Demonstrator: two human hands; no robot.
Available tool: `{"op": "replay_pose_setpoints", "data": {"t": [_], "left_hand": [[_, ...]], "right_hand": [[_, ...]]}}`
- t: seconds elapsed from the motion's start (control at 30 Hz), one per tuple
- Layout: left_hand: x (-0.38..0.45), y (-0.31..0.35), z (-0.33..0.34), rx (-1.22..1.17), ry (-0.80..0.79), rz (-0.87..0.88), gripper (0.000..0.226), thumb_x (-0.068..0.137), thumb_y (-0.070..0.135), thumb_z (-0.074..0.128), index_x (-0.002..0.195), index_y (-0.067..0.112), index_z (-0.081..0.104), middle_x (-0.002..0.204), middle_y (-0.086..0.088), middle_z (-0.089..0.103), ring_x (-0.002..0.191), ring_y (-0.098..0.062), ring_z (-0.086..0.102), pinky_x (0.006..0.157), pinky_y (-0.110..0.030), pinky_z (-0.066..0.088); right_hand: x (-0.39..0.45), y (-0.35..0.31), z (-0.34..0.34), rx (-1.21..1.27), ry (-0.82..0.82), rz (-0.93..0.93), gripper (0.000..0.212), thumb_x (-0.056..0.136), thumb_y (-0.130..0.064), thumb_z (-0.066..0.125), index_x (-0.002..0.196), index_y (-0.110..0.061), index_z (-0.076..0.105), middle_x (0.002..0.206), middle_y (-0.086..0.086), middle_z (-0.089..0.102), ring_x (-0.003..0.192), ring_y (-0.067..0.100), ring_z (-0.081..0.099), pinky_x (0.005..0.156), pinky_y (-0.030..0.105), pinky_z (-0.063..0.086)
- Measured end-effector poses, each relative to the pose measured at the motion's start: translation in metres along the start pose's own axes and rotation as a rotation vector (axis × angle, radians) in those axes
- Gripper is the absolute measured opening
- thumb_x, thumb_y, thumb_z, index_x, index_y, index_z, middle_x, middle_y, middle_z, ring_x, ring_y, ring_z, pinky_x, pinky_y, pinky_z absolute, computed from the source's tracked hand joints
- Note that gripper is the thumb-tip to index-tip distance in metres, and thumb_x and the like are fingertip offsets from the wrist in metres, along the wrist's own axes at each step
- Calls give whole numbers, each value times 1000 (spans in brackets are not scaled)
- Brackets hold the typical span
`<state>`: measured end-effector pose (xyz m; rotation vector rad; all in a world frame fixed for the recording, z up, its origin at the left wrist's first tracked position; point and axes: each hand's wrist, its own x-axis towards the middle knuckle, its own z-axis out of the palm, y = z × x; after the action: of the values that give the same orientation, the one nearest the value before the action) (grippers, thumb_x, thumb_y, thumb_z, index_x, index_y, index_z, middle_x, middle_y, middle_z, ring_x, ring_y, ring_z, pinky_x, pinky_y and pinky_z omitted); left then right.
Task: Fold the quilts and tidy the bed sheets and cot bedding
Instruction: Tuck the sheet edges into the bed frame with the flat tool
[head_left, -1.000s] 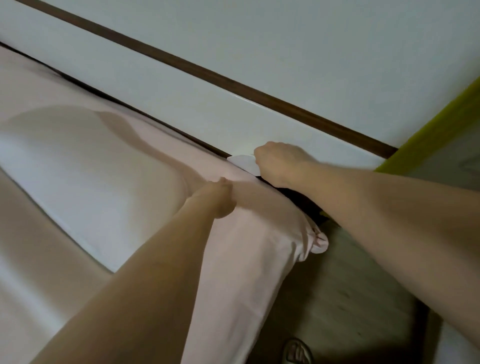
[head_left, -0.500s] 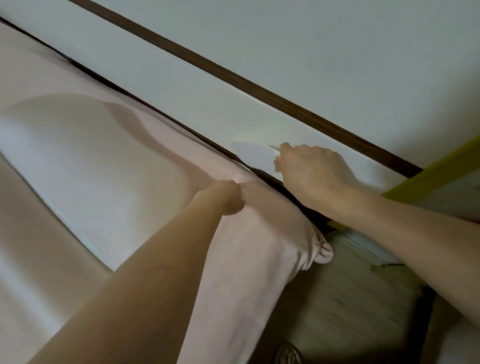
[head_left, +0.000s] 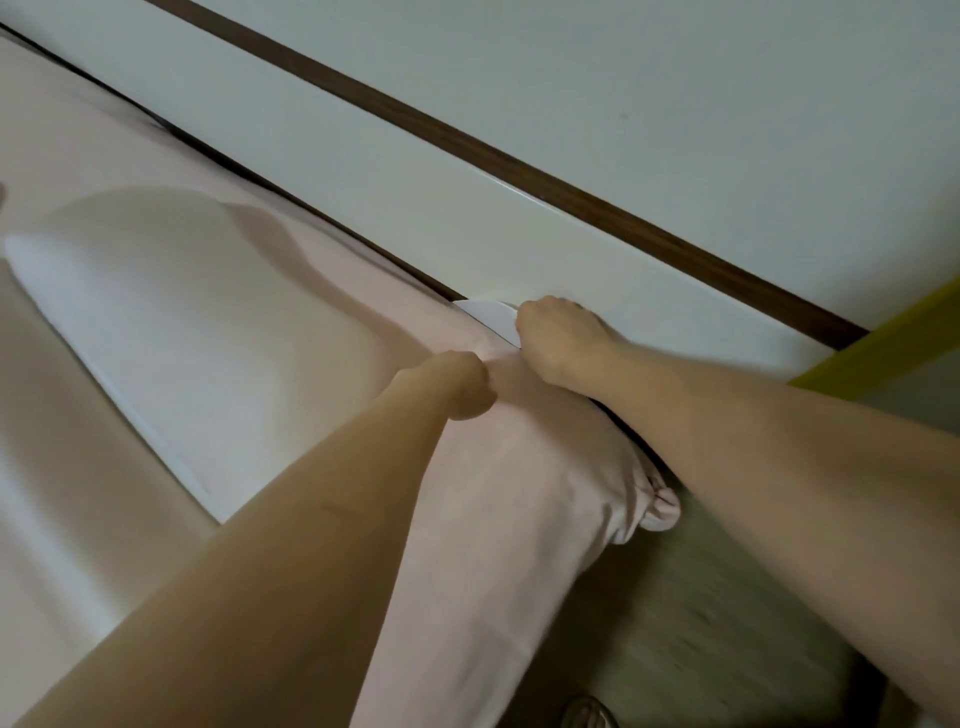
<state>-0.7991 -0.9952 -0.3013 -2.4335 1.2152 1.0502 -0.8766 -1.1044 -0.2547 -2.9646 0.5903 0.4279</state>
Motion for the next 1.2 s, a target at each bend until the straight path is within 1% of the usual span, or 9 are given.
{"op": "replay_pose_setpoints", "data": {"t": [0.13, 0.27, 0.43, 0.6, 0.7, 0.87, 1.0, 1.1, 1.2], "left_hand": [[-13, 6, 3, -38, -11, -29, 47, 99, 31, 35, 141, 10, 39, 142, -11, 42, 124, -31, 46, 106, -44, 38], [-17, 8, 5, -82, 13, -17, 48, 99, 27, 36, 144, 9, 31, 138, -11, 41, 122, -31, 44, 102, -44, 39], [-19, 8, 8, -22, 61, 35, 47, 100, 28, 38, 141, 6, 34, 143, -10, 35, 125, -31, 40, 102, -44, 38], [-28, 15, 13, 15, 104, 5, 58, 100, 33, 39, 149, 11, 19, 150, -7, 24, 131, -31, 33, 105, -48, 37], [-33, 37, 8, -38, 102, 49, 57, 99, 33, 41, 148, 11, 23, 150, -7, 25, 133, -29, 31, 106, -47, 36], [-26, 78, 20, 143, 150, 144, 72, 95, 46, 48, 152, 18, 16, 159, -6, 12, 145, -29, 11, 116, -50, 19], [-23, 126, 36, 256, 120, 224, 87, 85, 58, 57, 153, 22, 16, 160, -4, 13, 148, -29, 6, 119, -52, 6], [-13, 146, 47, 390, 157, 293, 78, 83, 59, 58, 148, 25, 30, 155, -2, 26, 146, -30, 13, 118, -51, 8], [-4, 159, 62, 452, 202, 325, 60, 86, 51, 55, 140, 29, 43, 149, 0, 36, 144, -31, 14, 118, -52, 6]], "right_hand": [[-8, 0, -14, -26, -146, 40, 30, 92, -3, 41, 121, -5, 52, 123, 15, 54, 110, 33, 55, 75, 34, 37], [-16, 7, -31, -114, -151, 33, 28, 91, -4, 43, 117, -8, 54, 118, 11, 56, 90, 27, 51, 69, 33, 35], [-19, 4, -2, -71, -190, 50, 37, 99, -7, 33, 133, -9, 49, 132, 12, 52, 121, 30, 52, 94, 36, 42], [-48, 49, -5, -135, -320, 75, 32, 95, -8, 40, 125, -10, 53, 126, 12, 54, 114, 29, 54, 77, 35, 39], [-89, 73, 16, -153, -439, 145, 29, 99, -15, 38, 122, -12, 55, 126, 12, 56, 113, 28, 55, 85, 36, 46], [-130, 80, 55, 54, -413, 280, 22, 92, -11, 52, 113, -10, 58, 120, 10, 60, 110, 27, 61, 82, 34, 49], [-183, 112, 48, 269, -366, 540, 22, 96, -17, 49, 112, -8, 60, 111, 16, 61, 109, 31, 59, 82, 35, 47], [-224, 114, 55, 445, -278, 610, 13, 97, -14, 43, 88, -6, 48, 89, 16, 54, 89, 33, 59, 68, 31, 40], [-224, 90, 89, 668, -259, 650, 16, 99, -14, 44, 97, -4, 56, 96, 15, 58, 87, 27, 58, 66, 27, 38]]}}
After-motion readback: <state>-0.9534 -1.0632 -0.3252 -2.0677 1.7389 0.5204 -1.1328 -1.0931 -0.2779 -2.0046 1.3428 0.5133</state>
